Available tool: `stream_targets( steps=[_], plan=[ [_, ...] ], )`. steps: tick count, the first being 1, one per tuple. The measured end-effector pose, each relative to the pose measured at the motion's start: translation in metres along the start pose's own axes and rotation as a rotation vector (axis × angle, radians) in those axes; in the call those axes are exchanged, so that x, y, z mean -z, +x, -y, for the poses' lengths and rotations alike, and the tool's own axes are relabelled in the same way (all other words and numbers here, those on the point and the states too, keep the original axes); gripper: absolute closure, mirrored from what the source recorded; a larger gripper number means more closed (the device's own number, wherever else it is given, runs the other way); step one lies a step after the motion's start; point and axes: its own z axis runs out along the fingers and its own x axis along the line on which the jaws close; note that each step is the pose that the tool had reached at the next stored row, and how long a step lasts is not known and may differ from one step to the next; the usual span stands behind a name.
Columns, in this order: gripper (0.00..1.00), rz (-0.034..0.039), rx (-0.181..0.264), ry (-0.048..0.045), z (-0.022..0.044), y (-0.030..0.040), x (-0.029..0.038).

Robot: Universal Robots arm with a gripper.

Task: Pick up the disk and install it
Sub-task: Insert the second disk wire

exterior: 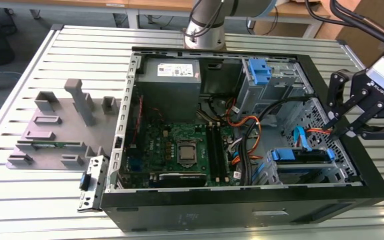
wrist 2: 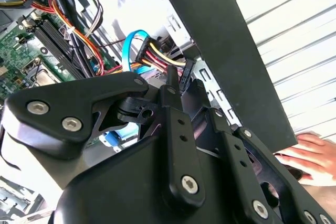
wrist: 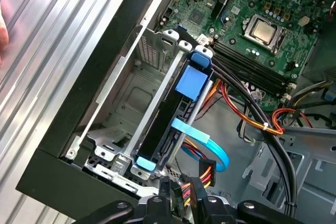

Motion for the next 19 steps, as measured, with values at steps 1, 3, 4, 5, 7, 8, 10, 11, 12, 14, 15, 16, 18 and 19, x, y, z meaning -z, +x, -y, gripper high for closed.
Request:
stream_targets(
  steps=[1,3,4,5,7,8,10,11,12,14,15,16,18,19],
  plan=[
    [0.71,0.0008,0.000,-0.0015,0.0010,0.0002,-0.0001],
    [0.71,0.0025,0.001,-0.0049,0.0030,0.0005,-0.0002],
    [0.71,0.0035,0.001,-0.0066,0.0040,0.0007,-0.0003],
    [0.71,0.0045,0.001,-0.0085,0.0050,0.0009,-0.0004],
    [0.71,0.0061,0.001,-0.0122,0.0069,0.0012,-0.0005],
    [0.71,0.0069,0.002,-0.0139,0.0078,0.0013,-0.0005],
    [0.71,0.0086,0.002,-0.0173,0.0096,0.0016,-0.0006],
    [0.71,0.0095,0.002,-0.0191,0.0104,0.0017,-0.0007],
    [0.71,0.0104,0.003,-0.0211,0.0112,0.0016,-0.0008],
    [0.71,0.0116,0.003,-0.0245,0.0122,0.0012,-0.0014],
    [0.71,0.0115,0.004,-0.0262,0.0127,0.0011,-0.0015],
    [0.71,0.0110,0.005,-0.0274,0.0128,0.0010,-0.0017],
    [0.71,0.0101,0.010,-0.0288,0.0130,0.0008,-0.0020],
    [0.71,0.0096,0.015,-0.0295,0.0131,0.0008,-0.0021]
  ],
)
